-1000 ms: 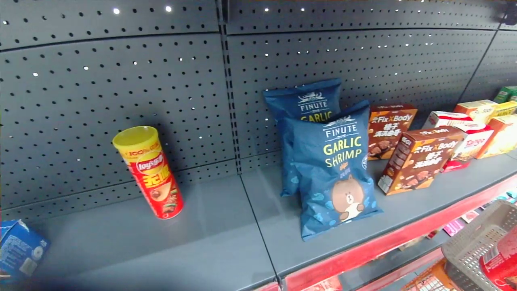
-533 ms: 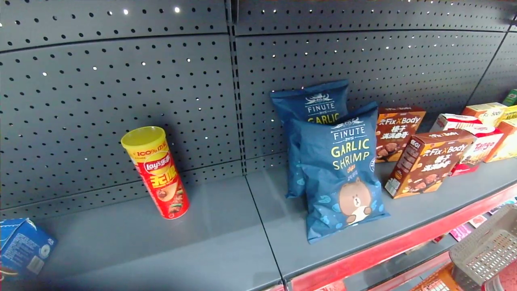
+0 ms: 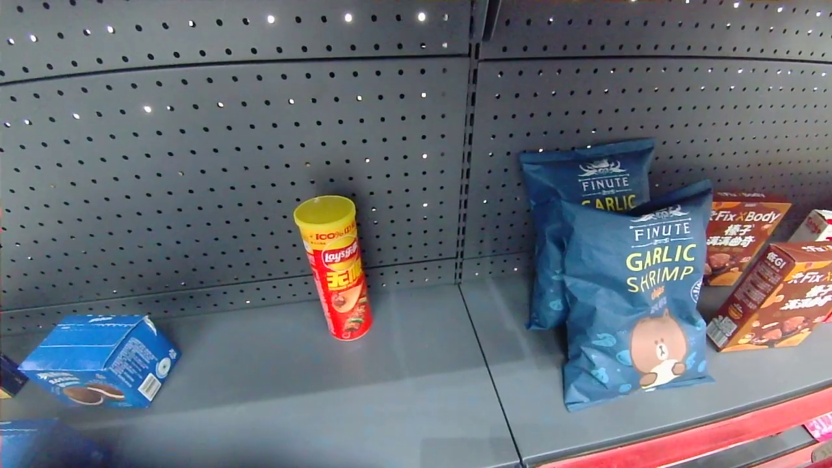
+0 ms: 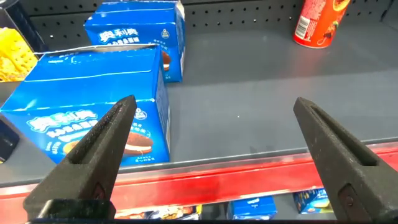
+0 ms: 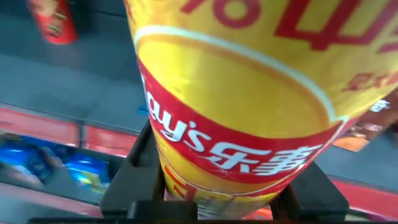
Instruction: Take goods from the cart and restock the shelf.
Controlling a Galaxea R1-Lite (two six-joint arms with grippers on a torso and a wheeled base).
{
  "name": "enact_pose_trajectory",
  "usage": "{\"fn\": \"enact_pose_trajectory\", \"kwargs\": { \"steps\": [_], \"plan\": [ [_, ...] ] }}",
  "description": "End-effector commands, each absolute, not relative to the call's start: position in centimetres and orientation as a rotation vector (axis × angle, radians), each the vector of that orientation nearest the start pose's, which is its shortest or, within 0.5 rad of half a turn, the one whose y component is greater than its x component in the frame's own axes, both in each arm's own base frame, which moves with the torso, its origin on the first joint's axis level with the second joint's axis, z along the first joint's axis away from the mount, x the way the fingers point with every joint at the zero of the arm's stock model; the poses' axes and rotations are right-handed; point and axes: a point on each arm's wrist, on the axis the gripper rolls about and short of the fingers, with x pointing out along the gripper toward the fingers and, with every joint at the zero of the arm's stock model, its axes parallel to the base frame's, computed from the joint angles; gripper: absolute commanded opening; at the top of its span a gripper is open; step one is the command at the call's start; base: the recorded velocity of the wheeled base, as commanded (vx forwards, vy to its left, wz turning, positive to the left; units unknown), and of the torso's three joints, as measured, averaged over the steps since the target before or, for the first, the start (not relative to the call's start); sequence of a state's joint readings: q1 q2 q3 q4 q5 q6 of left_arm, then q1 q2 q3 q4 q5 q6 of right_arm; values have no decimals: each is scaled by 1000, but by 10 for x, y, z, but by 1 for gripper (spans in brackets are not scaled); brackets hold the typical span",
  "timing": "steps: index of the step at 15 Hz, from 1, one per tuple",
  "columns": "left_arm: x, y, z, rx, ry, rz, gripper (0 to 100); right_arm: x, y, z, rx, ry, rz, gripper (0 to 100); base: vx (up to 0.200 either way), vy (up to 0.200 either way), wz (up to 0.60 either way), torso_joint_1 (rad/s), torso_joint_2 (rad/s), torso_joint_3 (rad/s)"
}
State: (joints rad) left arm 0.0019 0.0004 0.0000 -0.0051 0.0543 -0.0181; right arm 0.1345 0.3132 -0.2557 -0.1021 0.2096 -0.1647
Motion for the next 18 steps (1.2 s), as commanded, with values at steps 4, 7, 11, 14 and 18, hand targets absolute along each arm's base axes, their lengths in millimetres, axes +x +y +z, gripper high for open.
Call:
{"fn": "enact_pose_trajectory", "kwargs": {
  "steps": [4, 7, 11, 14, 18],
  "plan": [
    [-23, 1, 76, -19, -5, 57, 100, -16, 0, 183, -104, -165, 526, 0, 0, 0, 0, 0, 0, 0],
    [-23, 1, 76, -19, -5, 57, 100, -7, 3, 187, -100, -117, 605, 0, 0, 0, 0, 0, 0, 0],
    [-23, 1, 76, -17, -5, 54, 100, -2, 5, 182, -110, -1, 690, 0, 0, 0, 0, 0, 0, 0],
    [-23, 1, 76, -14, -3, 48, 100, 6, 9, 187, -113, 66, 719, 0, 0, 0, 0, 0, 0, 0],
    [-32, 1, 111, 128, -49, 23, 100, 14, 13, 186, -91, 125, 705, 0, 0, 0, 0, 0, 0, 0]
  ]
}}
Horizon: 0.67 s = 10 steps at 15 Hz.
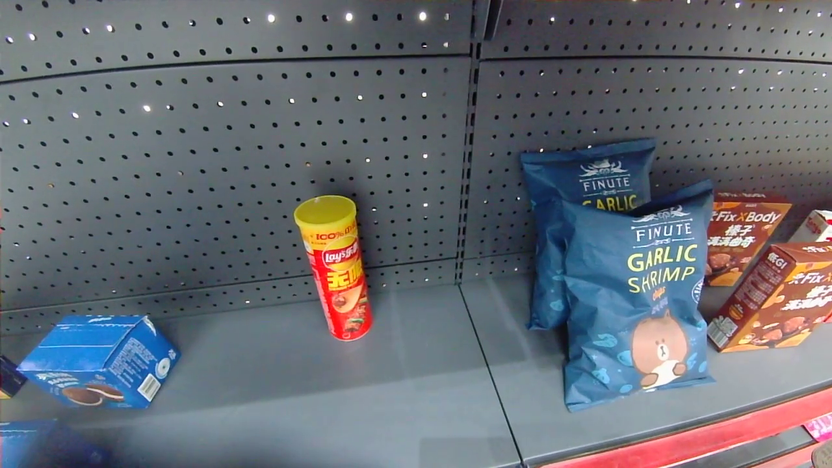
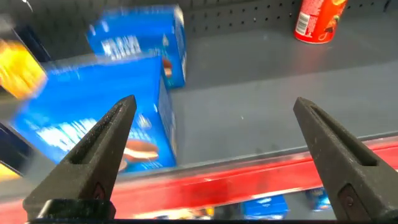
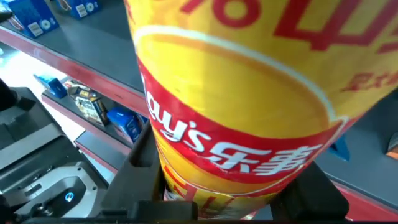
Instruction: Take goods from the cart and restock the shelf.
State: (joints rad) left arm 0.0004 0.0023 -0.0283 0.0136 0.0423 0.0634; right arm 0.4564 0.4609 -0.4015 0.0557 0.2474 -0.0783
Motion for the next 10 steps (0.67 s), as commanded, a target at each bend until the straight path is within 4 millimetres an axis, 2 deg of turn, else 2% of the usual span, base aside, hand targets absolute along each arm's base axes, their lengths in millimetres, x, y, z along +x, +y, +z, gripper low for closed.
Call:
{"fn": "enact_pose_trajectory", "kwargs": {
  "steps": [1, 2, 3, 4, 6, 7, 10],
  "plan": [
    [-33, 0, 133, 127, 19, -40, 100, 15, 13, 188, -91, 125, 704, 0, 0, 0, 0, 0, 0, 0],
    [-33, -1, 150, 129, 33, -128, 100, 16, 14, 189, -93, 126, 699, 0, 0, 0, 0, 0, 0, 0],
    [-33, -1, 150, 129, 33, -128, 100, 16, 14, 189, -93, 126, 699, 0, 0, 0, 0, 0, 0, 0],
    [-15, -3, 178, 132, 55, -213, 100, 16, 13, 191, -94, 119, 676, 0, 0, 0, 0, 0, 0, 0],
    [7, -5, 209, 123, 62, -262, 100, 16, 13, 192, -92, 117, 668, 0, 0, 0, 0, 0, 0, 0],
    [19, -7, 223, 114, 81, -337, 100, 16, 13, 191, -92, 118, 668, 0, 0, 0, 0, 0, 0, 0],
    [81, -17, 249, 89, 175, -480, 100, 16, 13, 191, -93, 123, 669, 0, 0, 0, 0, 0, 0, 0]
  ]
}}
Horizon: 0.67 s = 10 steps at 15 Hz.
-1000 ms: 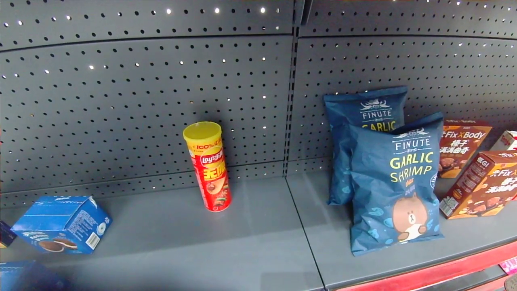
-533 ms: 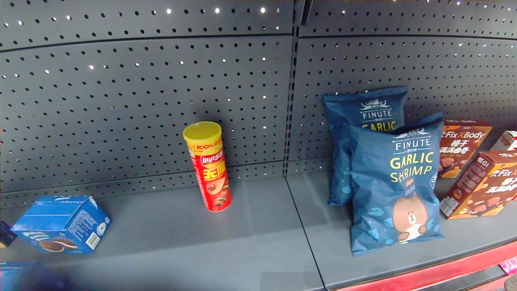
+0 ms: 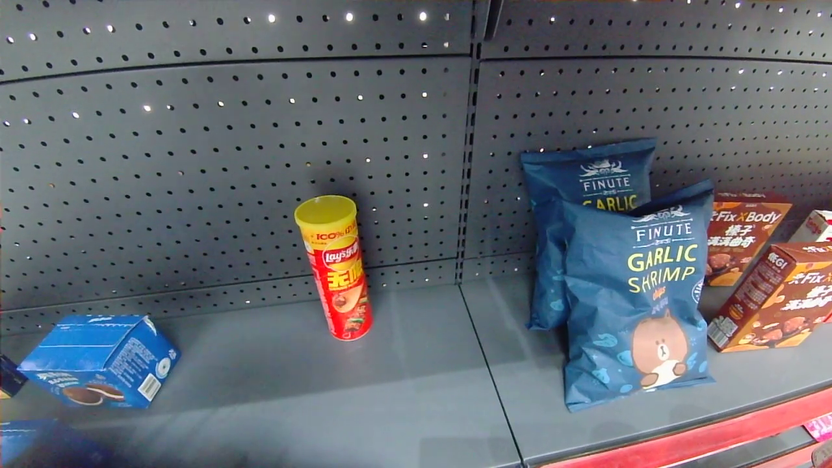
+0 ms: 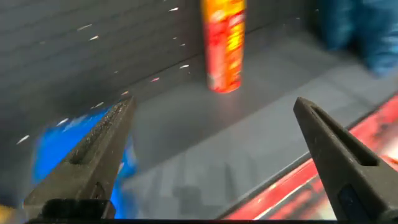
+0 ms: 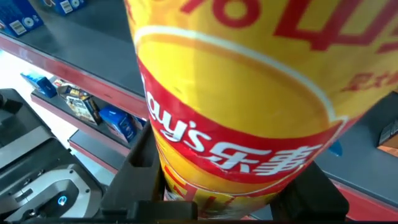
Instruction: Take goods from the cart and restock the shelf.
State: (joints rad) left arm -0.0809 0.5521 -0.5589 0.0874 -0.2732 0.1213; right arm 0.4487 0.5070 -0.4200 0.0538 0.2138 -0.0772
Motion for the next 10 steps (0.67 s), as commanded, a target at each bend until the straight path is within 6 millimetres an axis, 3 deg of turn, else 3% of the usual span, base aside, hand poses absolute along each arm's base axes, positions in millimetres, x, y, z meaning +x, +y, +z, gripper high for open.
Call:
{"fn": "enact_pose_trajectory", "kwargs": {
  "steps": [1, 5, 10],
  "plan": [
    [104, -21, 249, 83, 203, -506, 100, 16, 13, 191, -91, 124, 661, 0, 0, 0, 0, 0, 0, 0],
    [168, -30, 225, 69, 334, -567, 100, 17, 13, 187, -90, 136, 624, 0, 0, 0, 0, 0, 0, 0],
    [241, -34, 186, 48, 329, -612, 100, 17, 11, 186, -86, 138, 577, 0, 0, 0, 0, 0, 0, 0]
  ]
}}
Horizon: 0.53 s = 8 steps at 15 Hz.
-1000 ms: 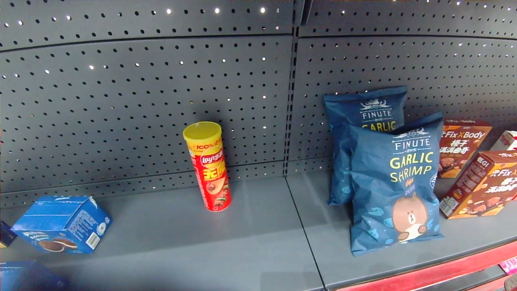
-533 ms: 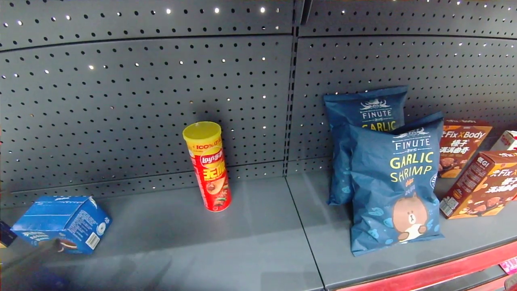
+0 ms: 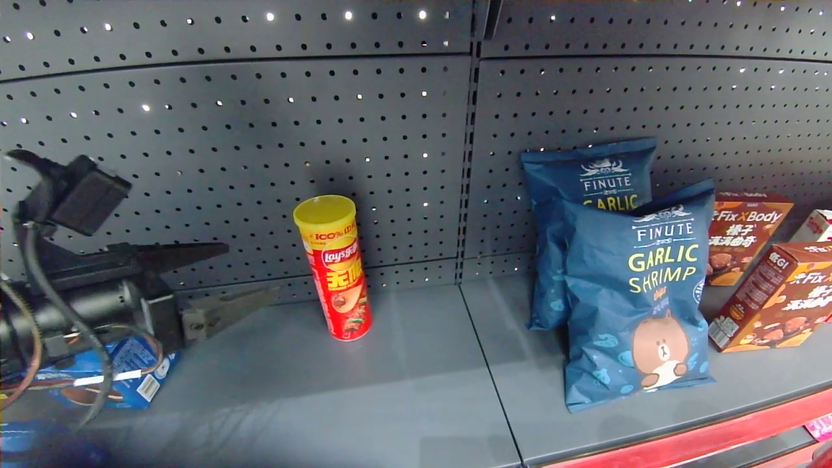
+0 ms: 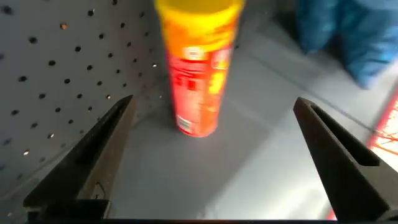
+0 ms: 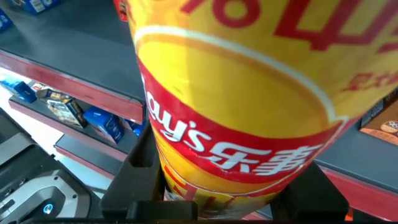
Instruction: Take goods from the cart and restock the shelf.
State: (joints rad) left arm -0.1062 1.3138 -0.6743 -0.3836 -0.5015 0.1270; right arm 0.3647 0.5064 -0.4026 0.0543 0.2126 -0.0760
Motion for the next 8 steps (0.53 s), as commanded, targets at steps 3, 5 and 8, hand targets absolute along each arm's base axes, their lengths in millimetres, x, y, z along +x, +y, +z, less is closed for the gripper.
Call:
{"fn": "enact_pose_trajectory", "kwargs": {
  "steps": [3, 5, 8],
  "plan": [
    [246, -42, 173, 58, 366, -581, 100, 18, 12, 186, -84, 143, 574, 0, 0, 0, 0, 0, 0, 0],
    [244, -42, 168, 53, 385, -579, 100, 18, 12, 186, -85, 146, 574, 0, 0, 0, 0, 0, 0, 0],
    [239, -41, 165, 63, 399, -556, 100, 21, 13, 185, -86, 160, 574, 0, -67, 0, 0, 1, 1, 1]
  ]
}}
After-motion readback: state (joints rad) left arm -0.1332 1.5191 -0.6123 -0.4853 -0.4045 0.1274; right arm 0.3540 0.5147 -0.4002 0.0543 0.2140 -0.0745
